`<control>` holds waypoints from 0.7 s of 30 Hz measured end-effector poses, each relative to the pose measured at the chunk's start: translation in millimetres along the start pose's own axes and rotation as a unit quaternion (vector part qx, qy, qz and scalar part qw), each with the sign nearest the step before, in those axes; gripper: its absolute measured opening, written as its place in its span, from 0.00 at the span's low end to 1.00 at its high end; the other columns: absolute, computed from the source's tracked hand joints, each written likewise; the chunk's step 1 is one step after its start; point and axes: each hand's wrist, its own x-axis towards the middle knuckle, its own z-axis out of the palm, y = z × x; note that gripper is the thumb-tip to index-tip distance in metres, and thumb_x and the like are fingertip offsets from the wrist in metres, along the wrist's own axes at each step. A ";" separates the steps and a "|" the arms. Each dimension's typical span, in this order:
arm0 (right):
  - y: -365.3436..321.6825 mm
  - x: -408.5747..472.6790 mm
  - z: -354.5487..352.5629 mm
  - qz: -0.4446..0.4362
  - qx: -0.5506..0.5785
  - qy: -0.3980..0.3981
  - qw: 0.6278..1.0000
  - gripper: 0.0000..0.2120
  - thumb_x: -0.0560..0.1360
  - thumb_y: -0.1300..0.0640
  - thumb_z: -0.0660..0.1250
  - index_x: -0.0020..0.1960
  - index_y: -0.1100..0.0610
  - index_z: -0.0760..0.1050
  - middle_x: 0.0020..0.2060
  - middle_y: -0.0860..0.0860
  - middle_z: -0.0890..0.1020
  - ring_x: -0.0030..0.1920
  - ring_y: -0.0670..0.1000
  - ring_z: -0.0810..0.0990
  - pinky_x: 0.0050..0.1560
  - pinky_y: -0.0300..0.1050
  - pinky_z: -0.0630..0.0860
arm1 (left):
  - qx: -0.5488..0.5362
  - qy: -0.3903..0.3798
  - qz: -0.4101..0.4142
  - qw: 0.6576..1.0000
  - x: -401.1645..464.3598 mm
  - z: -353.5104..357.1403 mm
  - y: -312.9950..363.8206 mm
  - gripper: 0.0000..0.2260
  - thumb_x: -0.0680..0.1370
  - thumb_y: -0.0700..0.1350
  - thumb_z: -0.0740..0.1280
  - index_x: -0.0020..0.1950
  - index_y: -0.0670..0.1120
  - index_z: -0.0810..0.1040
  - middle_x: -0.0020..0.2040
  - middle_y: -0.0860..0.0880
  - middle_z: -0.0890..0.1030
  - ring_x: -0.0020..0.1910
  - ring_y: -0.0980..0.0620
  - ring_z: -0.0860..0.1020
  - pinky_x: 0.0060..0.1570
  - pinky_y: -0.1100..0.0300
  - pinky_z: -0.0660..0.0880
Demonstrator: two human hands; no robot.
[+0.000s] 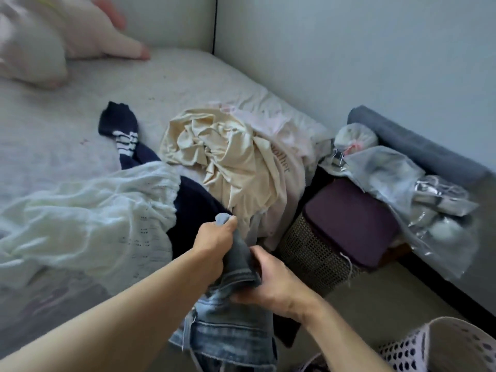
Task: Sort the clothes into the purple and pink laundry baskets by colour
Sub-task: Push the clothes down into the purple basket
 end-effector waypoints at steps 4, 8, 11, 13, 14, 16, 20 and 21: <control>-41.5 -21.6 -36.6 -0.053 -0.033 0.126 0.990 0.03 0.73 0.57 0.69 0.47 0.52 0.78 0.42 0.47 0.84 0.45 0.41 0.81 0.50 0.44 0.78 | -0.041 -0.068 -0.003 0.997 -35.8 -0.3 52.5 0.13 0.76 0.47 0.70 0.43 0.37 0.78 0.38 0.40 0.79 0.36 0.44 0.79 0.41 0.54 0.77; -80.2 -40.9 -69.2 -0.040 0.016 0.186 0.982 0.05 0.77 0.60 0.65 0.45 0.54 0.78 0.42 0.49 0.85 0.46 0.48 0.82 0.51 0.50 0.79 | -0.044 -0.133 0.036 0.989 -73.3 -2.5 106.9 0.10 0.72 0.44 0.74 0.41 0.38 0.78 0.32 0.42 0.81 0.31 0.47 0.79 0.32 0.59 0.75; -110.5 -60.6 -95.9 -0.022 0.085 0.236 0.968 0.08 0.79 0.59 0.62 0.44 0.56 0.78 0.43 0.54 0.84 0.47 0.52 0.82 0.50 0.50 0.78 | 0.019 -0.174 0.141 0.974 -106.2 -2.2 139.9 0.26 0.68 0.45 0.78 0.61 0.46 0.72 0.48 0.42 0.81 0.41 0.48 0.81 0.37 0.59 0.76; -128.9 -70.8 -112.2 -0.025 0.149 0.257 0.955 0.10 0.80 0.60 0.60 0.43 0.57 0.79 0.43 0.57 0.84 0.45 0.55 0.82 0.48 0.53 0.78 | 0.094 -0.174 0.233 0.952 -126.7 -4.5 153.7 0.36 0.65 0.48 0.79 0.67 0.59 0.64 0.55 0.45 0.80 0.49 0.50 0.80 0.43 0.58 0.77; -137.8 -77.5 -121.0 -0.032 0.185 0.266 0.945 0.12 0.80 0.61 0.60 0.42 0.57 0.79 0.41 0.57 0.84 0.42 0.54 0.82 0.44 0.51 0.79 | 0.147 -0.172 0.293 0.929 -137.2 -5.0 159.7 0.40 0.61 0.53 0.80 0.66 0.65 0.61 0.58 0.47 0.78 0.52 0.51 0.79 0.49 0.57 0.77; -153.5 -91.7 -137.9 -0.048 0.250 0.274 0.927 0.14 0.80 0.64 0.57 0.39 0.58 0.78 0.33 0.53 0.84 0.34 0.49 0.82 0.34 0.42 0.78 | 0.259 -0.174 0.392 0.866 -159.6 -6.9 164.8 0.47 0.52 0.61 0.79 0.61 0.76 0.53 0.64 0.54 0.69 0.60 0.54 0.72 0.60 0.55 0.72; -183.8 -114.7 -174.5 -0.080 0.321 0.293 0.897 0.14 0.79 0.67 0.55 0.42 0.63 0.77 0.38 0.59 0.81 0.37 0.56 0.81 0.40 0.45 0.79 | 0.458 -0.104 0.488 0.736 -200.2 1.6 166.5 0.57 0.47 0.69 0.73 0.61 0.79 0.34 0.73 0.59 0.40 0.74 0.50 0.47 0.72 0.46 0.58; -188.5 -119.4 -182.8 -0.082 0.333 0.292 0.893 0.14 0.78 0.67 0.54 0.41 0.63 0.77 0.38 0.60 0.81 0.38 0.57 0.80 0.41 0.47 0.78 | 0.497 -0.073 0.496 0.708 -207.4 5.9 165.9 0.58 0.51 0.67 0.74 0.62 0.78 0.31 0.73 0.57 0.33 0.75 0.48 0.42 0.72 0.44 0.56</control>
